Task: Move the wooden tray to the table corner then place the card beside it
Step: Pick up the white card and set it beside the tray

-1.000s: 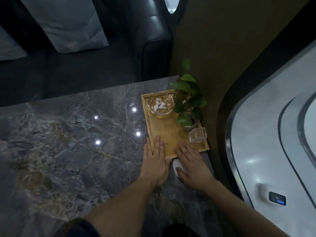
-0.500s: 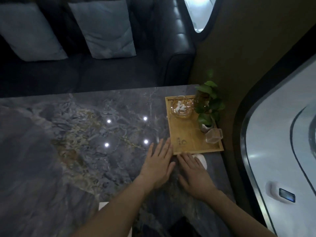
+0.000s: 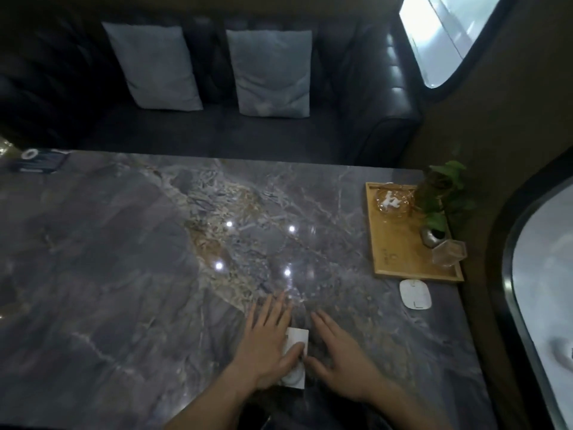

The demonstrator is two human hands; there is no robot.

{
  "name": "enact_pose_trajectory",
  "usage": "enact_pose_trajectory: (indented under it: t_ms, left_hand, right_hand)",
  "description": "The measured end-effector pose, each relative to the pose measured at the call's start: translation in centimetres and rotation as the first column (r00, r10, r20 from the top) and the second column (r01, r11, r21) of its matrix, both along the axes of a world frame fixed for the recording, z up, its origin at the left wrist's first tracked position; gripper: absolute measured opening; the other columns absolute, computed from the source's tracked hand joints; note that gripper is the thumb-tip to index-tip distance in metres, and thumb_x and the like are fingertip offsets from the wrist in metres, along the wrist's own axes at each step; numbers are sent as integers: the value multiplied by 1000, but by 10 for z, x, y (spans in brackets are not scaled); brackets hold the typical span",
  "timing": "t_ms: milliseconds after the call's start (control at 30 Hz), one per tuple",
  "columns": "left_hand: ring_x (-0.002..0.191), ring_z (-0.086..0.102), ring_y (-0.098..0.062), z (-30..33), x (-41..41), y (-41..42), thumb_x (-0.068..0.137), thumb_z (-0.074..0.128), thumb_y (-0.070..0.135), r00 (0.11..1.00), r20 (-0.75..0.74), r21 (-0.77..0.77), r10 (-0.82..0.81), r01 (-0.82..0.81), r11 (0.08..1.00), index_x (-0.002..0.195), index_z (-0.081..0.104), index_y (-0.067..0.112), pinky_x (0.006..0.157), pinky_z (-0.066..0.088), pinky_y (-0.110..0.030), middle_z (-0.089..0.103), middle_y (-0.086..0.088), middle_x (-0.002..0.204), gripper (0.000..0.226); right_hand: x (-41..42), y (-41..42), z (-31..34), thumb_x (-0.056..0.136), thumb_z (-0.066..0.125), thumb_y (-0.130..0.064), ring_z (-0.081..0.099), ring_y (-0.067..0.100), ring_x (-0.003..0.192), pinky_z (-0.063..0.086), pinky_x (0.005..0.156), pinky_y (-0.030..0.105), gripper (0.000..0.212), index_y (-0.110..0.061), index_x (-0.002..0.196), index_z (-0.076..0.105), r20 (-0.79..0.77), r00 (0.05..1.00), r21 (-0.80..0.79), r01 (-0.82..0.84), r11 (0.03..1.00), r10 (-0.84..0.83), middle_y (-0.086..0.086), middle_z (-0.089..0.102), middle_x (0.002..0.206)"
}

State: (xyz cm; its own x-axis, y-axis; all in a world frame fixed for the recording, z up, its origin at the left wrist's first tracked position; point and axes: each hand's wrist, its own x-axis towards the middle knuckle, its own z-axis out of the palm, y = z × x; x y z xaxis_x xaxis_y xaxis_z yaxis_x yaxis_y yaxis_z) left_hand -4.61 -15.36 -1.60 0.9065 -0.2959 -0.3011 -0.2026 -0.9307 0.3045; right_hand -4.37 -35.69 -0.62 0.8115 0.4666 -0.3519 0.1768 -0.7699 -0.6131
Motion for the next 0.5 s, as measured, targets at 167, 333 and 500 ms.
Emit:
enact_pose_trajectory:
  t_ms: [167,333,500]
  left_hand:
    - [151,11,-28,-2,-26,27,88,30,75,998,-57,14,-6,7,1000,155,22,17,115,-6,-41,13,-4,164,89]
    - [153,10,-23,-7,-38,41,81,34,80,999,-42,-28,4,-6,1000,157,15,16,118,2,-44,6,-1,166,102]
    - [152,-11,-18,-14,-41,53,72,37,88,994,-105,-66,-14,7,998,155,-11,18,123,-2,-48,-13,2,166,119]
  right_hand:
    - [-20,25,0,79,40,-78,3,6,147,17,120,30,100,-18,153,9,6,1000,-19,-25,1000,25,-6,6,161]
    - [-31,38,0,73,58,-69,1,7,146,14,120,28,110,-17,152,2,22,1000,-52,-15,999,16,-10,-6,156]
    - [-37,43,-4,67,59,-77,-1,10,148,15,121,32,119,-18,152,2,10,999,-65,32,997,-31,-7,-5,158]
